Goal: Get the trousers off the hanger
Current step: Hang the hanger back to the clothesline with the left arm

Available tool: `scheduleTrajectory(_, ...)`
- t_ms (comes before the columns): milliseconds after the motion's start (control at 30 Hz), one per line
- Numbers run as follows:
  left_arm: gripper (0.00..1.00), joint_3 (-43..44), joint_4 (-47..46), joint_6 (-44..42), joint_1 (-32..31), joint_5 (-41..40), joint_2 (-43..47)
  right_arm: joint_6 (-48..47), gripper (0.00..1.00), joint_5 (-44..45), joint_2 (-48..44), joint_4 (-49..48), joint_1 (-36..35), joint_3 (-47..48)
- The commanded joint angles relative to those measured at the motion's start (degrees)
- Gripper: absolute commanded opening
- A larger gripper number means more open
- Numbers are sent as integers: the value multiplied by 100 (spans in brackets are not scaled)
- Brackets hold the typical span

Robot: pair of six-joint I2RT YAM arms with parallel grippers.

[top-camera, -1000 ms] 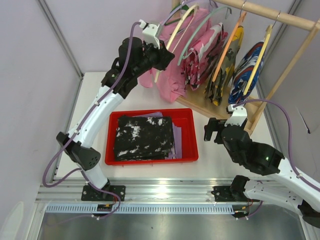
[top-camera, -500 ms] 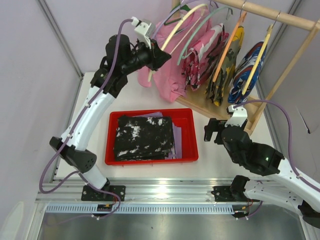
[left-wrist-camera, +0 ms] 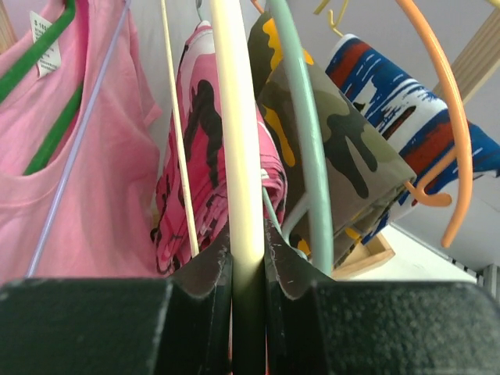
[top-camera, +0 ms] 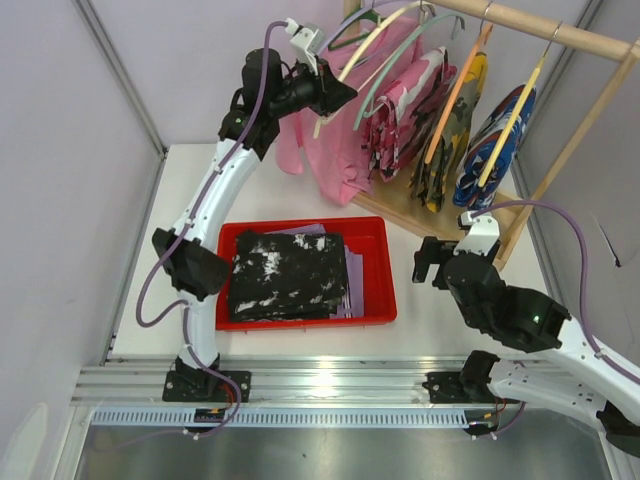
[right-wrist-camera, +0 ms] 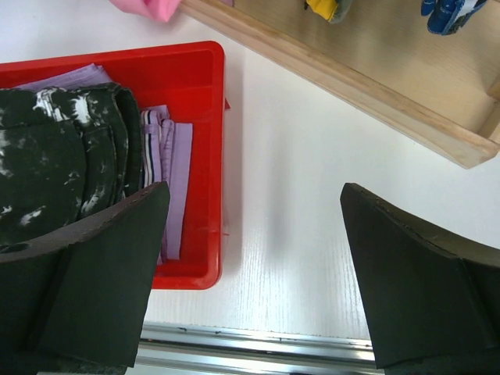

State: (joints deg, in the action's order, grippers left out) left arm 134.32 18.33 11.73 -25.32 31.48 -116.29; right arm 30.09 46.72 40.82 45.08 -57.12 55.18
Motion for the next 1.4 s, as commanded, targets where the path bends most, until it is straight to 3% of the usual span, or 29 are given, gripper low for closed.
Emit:
scheduleTrajectory(0, 0, 525, -1190, 400, 97, 516, -121, 112, 97, 276, 58, 27, 8, 19)
scheduleTrajectory(400, 0, 1157, -2948, 1130, 115, 130, -1141, 156, 97, 408, 172, 220, 0, 54)
scheduleTrajectory(1000, 0, 1334, -3177, 1086, -157, 286, -1836, -108, 98, 434, 681, 27, 17, 37)
scheduleTrajectory(1367, 0, 1342, -3309, 1236, -157, 359, -1950, -11, 98, 558, 506, 45, 8, 28)
